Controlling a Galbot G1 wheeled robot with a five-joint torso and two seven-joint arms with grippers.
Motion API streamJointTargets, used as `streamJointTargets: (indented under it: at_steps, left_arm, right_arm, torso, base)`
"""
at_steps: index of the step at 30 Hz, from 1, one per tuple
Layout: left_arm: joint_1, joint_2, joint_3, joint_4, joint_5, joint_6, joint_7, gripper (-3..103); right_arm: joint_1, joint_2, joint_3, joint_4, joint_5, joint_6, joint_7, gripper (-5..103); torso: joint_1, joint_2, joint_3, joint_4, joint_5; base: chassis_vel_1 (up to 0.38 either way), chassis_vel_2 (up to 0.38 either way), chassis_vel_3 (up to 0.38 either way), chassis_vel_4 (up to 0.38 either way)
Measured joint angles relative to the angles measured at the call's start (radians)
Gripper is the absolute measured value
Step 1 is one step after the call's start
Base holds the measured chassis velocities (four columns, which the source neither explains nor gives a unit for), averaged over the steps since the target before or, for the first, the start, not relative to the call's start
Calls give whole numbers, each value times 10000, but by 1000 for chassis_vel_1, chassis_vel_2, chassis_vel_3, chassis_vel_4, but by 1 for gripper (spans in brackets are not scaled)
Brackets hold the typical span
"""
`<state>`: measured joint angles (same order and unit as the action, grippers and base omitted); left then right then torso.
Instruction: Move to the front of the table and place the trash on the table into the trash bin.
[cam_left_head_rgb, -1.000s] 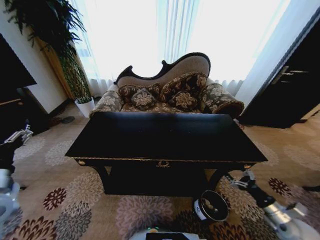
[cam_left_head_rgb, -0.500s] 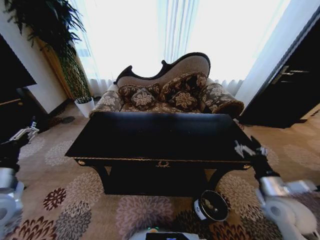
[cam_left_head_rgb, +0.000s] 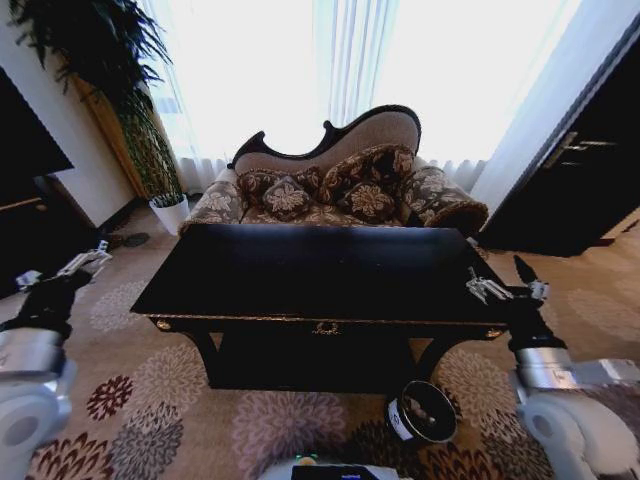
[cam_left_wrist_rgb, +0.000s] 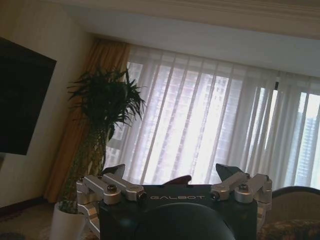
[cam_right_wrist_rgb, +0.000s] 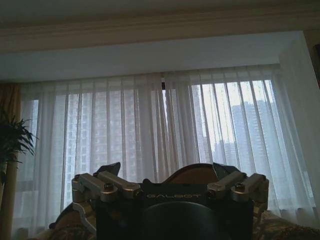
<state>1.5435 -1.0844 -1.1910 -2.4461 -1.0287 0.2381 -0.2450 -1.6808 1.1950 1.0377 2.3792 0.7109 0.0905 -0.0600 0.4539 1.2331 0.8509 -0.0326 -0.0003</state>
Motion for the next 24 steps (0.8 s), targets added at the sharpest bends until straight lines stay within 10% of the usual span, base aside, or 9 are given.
streamJointTargets:
  at_steps: [24]
  left_arm:
    - [-400,-101,1080,204,776,-239,226,100]
  right_arm:
    - [-331,899,208,259,-88,196,-722,100]
  torso:
    - [1,0,0,1,1]
  base:
    - [99,-101,-99,105]
